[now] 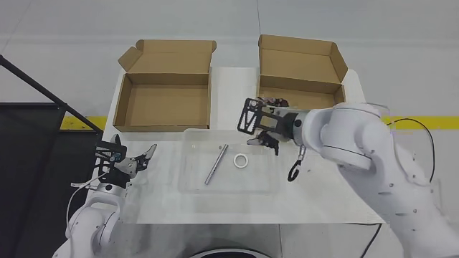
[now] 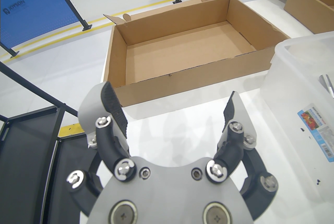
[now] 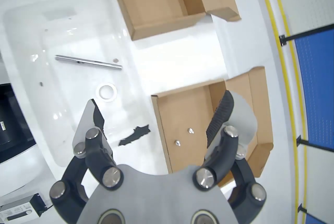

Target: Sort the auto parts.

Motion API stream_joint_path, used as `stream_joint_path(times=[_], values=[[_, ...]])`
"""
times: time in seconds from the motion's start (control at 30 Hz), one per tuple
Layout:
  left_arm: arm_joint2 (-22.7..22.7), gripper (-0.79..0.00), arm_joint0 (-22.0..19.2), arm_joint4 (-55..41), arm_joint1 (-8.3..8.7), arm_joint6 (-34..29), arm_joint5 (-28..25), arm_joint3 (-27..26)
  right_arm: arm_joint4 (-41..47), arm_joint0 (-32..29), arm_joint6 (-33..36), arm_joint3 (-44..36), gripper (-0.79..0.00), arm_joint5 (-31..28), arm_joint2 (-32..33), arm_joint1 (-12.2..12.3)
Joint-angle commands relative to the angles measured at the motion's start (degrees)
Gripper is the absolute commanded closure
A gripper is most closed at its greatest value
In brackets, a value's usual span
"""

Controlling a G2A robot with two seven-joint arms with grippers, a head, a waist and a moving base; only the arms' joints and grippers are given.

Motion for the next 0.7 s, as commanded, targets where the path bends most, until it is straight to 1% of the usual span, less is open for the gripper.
stream_joint_path(times=[0.0, 0.1, 0.37, 0.43, 0.53, 0.57, 0.6, 0.63, 0.67], values=[[0.0, -0.785, 0.0, 0.0, 0.0, 0.0, 0.0, 0.0, 0.08, -0.8, -0.76, -1.98, -0.785, -0.5, -1.56, -0.16], [0.0, -0.785, 0.0, 0.0, 0.0, 0.0, 0.0, 0.0, 0.32, -0.97, -2.2, -3.04, -0.785, -0.58, -3.18, -0.48], [0.0, -0.785, 0.0, 0.0, 0.0, 0.0, 0.0, 0.0, 0.32, -0.97, -2.2, -3.04, -0.785, -0.58, -3.18, -0.48], [0.0, -0.785, 0.0, 0.0, 0.0, 0.0, 0.0, 0.0, -0.43, -1.73, -2.68, -2.61, -0.785, -0.43, -3.61, -0.47], [0.0, -0.785, 0.0, 0.0, 0.0, 0.0, 0.0, 0.0, -2.53, -2.06, -2.49, -1.08, -0.785, -0.77, -6.91, -0.96], [0.0, -0.785, 0.0, 0.0, 0.0, 0.0, 0.0, 0.0, -2.61, -1.44, -2.37, -0.31, -0.763, -0.76, -8.23, -1.33], [0.0, -0.785, 0.0, 0.0, 0.0, 0.0, 0.0, 0.0, -2.53, -0.64, -2.44, 0.66, -0.711, -0.76, -9.45, -1.74], [0.0, -0.785, 0.0, 0.0, 0.0, 0.0, 0.0, 0.0, -2.78, 0.19, -1.87, 2.02, -0.622, -0.47, -10.73, -2.16], [0.0, -0.785, 0.0, 0.0, 0.0, 0.0, 0.0, 0.0, -3.09, 1.03, -1.0, 3.31, -0.585, 0.31, -11.98, -2.61]])
